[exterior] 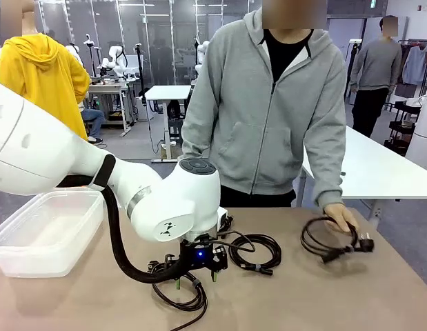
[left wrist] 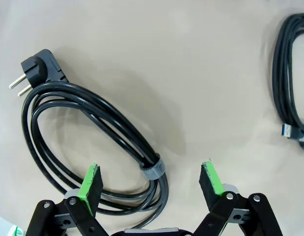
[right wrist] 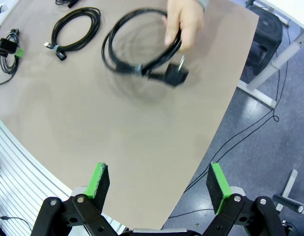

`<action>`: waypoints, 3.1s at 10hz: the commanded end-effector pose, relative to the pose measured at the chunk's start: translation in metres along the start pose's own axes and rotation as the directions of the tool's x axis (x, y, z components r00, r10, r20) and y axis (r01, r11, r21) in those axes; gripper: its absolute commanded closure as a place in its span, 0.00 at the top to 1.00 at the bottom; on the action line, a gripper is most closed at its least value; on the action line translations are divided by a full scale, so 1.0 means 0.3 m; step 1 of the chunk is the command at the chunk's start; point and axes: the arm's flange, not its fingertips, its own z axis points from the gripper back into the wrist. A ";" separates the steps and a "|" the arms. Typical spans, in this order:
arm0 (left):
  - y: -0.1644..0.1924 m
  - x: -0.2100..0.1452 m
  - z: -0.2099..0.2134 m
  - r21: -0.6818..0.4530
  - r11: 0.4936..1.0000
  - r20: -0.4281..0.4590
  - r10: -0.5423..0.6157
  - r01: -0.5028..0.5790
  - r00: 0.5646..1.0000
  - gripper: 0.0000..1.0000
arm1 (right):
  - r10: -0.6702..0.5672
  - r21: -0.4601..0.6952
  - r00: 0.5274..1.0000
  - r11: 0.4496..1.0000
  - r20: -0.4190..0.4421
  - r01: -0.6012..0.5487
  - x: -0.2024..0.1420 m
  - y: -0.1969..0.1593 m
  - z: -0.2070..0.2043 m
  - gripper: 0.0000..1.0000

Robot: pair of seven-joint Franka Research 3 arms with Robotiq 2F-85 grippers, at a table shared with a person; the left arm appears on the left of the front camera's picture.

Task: Organize and store the cables.
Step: Place the Power Cable into the Organizing box.

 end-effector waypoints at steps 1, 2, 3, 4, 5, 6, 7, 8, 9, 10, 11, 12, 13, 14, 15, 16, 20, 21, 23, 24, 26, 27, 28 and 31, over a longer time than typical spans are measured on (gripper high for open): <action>-0.039 0.008 -0.031 -0.001 0.999 0.011 0.047 -0.047 0.999 1.00 | -0.009 0.004 1.000 1.000 -0.008 0.009 0.000 0.002 0.003 1.00; -0.039 0.010 -0.039 0.004 0.999 -0.006 0.052 -0.052 0.999 1.00 | -0.009 0.004 1.000 1.000 -0.008 0.009 0.000 0.002 0.003 1.00; -0.039 0.011 -0.039 0.008 0.999 -0.012 0.054 -0.054 0.998 1.00 | -0.009 0.004 1.000 1.000 -0.008 0.009 0.000 0.002 0.003 1.00; -0.037 0.008 -0.035 0.004 0.999 -0.008 0.053 -0.053 0.999 0.93 | -0.009 0.004 1.000 1.000 -0.008 0.009 0.000 0.002 0.003 1.00; -0.036 0.007 -0.034 0.007 0.999 -0.003 0.053 -0.053 0.999 0.46 | -0.009 0.004 1.000 1.000 -0.008 0.009 0.000 0.002 0.003 1.00; -0.033 0.007 -0.038 0.006 0.998 -0.008 0.059 -0.059 0.998 0.33 | -0.009 0.004 1.000 1.000 -0.008 0.009 0.000 0.002 0.003 1.00; -0.035 0.008 -0.044 0.008 0.998 -0.012 0.061 -0.061 0.998 0.00 | -0.009 0.004 1.000 1.000 -0.008 0.009 0.000 0.002 0.003 1.00; -0.032 0.009 -0.046 0.006 0.998 -0.013 0.067 -0.067 0.998 0.00 | -0.009 0.004 1.000 1.000 -0.008 0.009 0.000 0.002 0.003 1.00; -0.031 0.009 -0.046 0.004 0.998 -0.011 0.069 -0.069 0.998 0.00 | -0.009 0.004 1.000 1.000 -0.008 0.009 0.000 0.002 0.003 1.00; -0.028 0.010 -0.045 0.002 0.997 -0.008 0.074 -0.074 0.997 0.16 | -0.009 0.004 1.000 1.000 -0.008 0.009 0.000 0.002 0.003 1.00; -0.027 0.011 -0.045 -0.001 0.997 -0.006 0.074 -0.074 0.997 0.05 | -0.009 0.004 1.000 1.000 -0.008 0.009 0.000 0.002 0.003 1.00; -0.024 0.010 -0.045 -0.001 0.997 -0.007 0.073 -0.073 0.997 0.00 | -0.009 0.004 1.000 1.000 -0.008 0.009 0.000 0.002 0.003 1.00; -0.024 0.009 -0.044 -0.002 0.997 -0.006 0.073 -0.073 0.997 0.00 | -0.009 0.004 1.000 1.000 -0.008 0.009 0.000 0.002 0.003 1.00; -0.023 0.008 -0.041 -0.003 0.997 -0.005 0.071 -0.071 0.997 0.00 | -0.009 0.004 1.000 1.000 -0.008 0.009 0.000 0.002 0.003 1.00; -0.025 0.008 -0.037 -0.004 0.997 -0.006 0.072 -0.072 0.997 0.00 | -0.009 0.004 1.000 1.000 -0.008 0.009 0.000 0.002 0.003 1.00; -0.023 0.007 -0.035 -0.003 0.997 -0.006 0.073 -0.073 0.997 0.00 | -0.009 0.004 1.000 1.000 -0.008 0.009 0.000 0.002 0.003 1.00; 0.023 -0.015 0.178 0.007 0.999 0.034 -0.035 0.035 0.999 0.06 | -0.009 0.004 1.000 1.000 -0.008 0.009 0.000 0.002 0.003 1.00; 0.036 -0.028 0.240 0.005 0.998 0.059 -0.059 0.059 0.996 0.06 | -0.009 0.004 1.000 1.000 -0.008 0.009 0.000 0.002 0.003 1.00; 0.051 -0.048 0.312 -0.014 0.998 0.106 -0.062 0.064 0.992 0.06 | -0.009 0.004 1.000 1.000 -0.008 0.009 0.000 0.002 0.003 1.00; 0.057 -0.055 0.314 -0.019 0.998 0.106 -0.051 0.053 0.993 0.06 | -0.009 0.004 1.000 1.000 -0.008 0.009 0.000 0.002 0.003 1.00; 0.023 -0.047 0.346 -0.024 0.998 0.110 -0.056 0.059 0.992 0.06 | -0.009 0.004 1.000 1.000 -0.008 0.009 0.000 0.002 0.003 1.00; 0.023 -0.047 0.346 -0.024 0.998 0.110 -0.056 0.059 0.992 0.06 | -0.009 0.004 1.000 1.000 -0.008 0.009 0.000 0.002 0.003 1.00; 0.023 -0.047 0.346 -0.024 0.998 0.110 -0.056 0.059 0.992 0.06 | -0.009 0.004 1.000 1.000 -0.008 0.009 0.000 0.002 0.003 1.00; 0.023 -0.047 0.346 -0.024 0.998 0.110 -0.056 0.059 0.992 0.06 | -0.009 0.004 1.000 1.000 -0.008 0.009 0.000 0.002 0.003 1.00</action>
